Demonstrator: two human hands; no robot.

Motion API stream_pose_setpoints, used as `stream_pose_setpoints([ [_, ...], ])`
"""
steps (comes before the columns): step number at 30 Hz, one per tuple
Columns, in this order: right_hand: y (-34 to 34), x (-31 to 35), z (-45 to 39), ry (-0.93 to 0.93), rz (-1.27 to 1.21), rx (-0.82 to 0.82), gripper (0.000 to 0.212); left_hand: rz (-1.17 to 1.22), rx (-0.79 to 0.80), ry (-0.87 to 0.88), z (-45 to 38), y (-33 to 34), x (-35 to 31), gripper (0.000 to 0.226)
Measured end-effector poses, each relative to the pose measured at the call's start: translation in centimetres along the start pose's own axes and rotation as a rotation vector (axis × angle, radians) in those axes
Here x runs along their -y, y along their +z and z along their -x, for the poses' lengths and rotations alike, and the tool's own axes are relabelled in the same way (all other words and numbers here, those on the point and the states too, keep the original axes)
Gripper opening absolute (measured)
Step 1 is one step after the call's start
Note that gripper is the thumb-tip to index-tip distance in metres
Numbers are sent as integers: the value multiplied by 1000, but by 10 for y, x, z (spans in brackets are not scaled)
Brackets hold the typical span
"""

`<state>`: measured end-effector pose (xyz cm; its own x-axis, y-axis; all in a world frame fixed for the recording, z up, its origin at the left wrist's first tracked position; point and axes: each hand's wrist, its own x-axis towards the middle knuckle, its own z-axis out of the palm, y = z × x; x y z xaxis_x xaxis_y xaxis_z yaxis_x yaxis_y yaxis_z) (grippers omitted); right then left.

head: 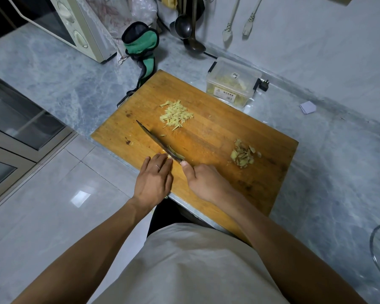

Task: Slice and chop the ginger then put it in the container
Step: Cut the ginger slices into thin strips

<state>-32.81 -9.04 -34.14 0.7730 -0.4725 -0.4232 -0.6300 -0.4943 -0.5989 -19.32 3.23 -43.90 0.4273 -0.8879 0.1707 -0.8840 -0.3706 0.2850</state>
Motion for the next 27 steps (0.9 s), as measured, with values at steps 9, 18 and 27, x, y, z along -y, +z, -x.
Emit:
stream_pose_setpoints([
  [9,4,5,15,-55,134,-67,65,-26,-102,20,2,-4,-9,25],
  [18,0,9,24,-82,225,-86,65,5,-124,-109,5,1,-21,24],
  [27,3,8,21,-79,223,-65,59,-27,-81,-99,4,-2,-19,15],
])
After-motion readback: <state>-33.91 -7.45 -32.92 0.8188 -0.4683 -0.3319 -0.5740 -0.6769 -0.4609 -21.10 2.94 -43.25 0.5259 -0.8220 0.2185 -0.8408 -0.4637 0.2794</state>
